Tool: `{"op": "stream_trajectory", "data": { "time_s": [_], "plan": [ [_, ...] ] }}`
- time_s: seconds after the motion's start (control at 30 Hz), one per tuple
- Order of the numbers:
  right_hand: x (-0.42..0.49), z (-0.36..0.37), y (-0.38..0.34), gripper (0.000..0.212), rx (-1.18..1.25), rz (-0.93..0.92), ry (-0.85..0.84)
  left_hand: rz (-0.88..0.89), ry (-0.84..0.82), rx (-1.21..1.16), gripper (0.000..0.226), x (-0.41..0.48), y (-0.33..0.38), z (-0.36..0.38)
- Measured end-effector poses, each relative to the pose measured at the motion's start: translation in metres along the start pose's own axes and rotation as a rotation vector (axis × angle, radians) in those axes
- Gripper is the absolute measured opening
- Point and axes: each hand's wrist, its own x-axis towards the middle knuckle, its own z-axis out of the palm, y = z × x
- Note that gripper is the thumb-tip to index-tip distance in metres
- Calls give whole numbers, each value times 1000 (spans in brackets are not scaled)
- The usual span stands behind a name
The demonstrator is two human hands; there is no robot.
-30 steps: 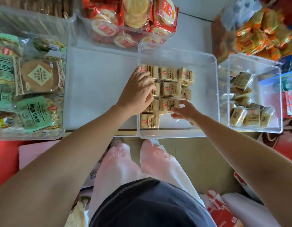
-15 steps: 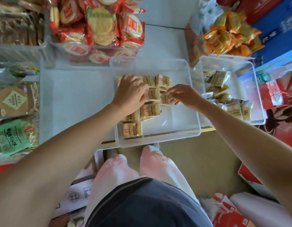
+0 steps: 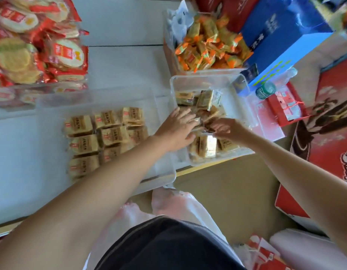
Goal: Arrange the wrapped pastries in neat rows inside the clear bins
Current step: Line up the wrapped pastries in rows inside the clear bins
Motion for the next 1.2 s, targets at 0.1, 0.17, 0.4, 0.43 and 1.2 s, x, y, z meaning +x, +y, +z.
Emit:
{"op": "stream_trajectory", "data": {
  "time_s": [0.1,0.17,0.4,0.43,1.2],
  "plan": [
    [12,0,14,51,-309,-41,-186,-86,-152,147,63,17,14,15],
    [18,-1,15,54,-478,-114,-184,-128,-201,204,65,18,17,21],
    [23,-20,15,34,-89,-156,-153,-151,56,-146,58,23,18,18],
    [23,-24,12,35,-10,-165,-116,-166,98,-213,59,26,21,13],
    [-5,-62,78,74,-169,84,235,-664,-18,-1047,37,74,42,-3]
  ]
}}
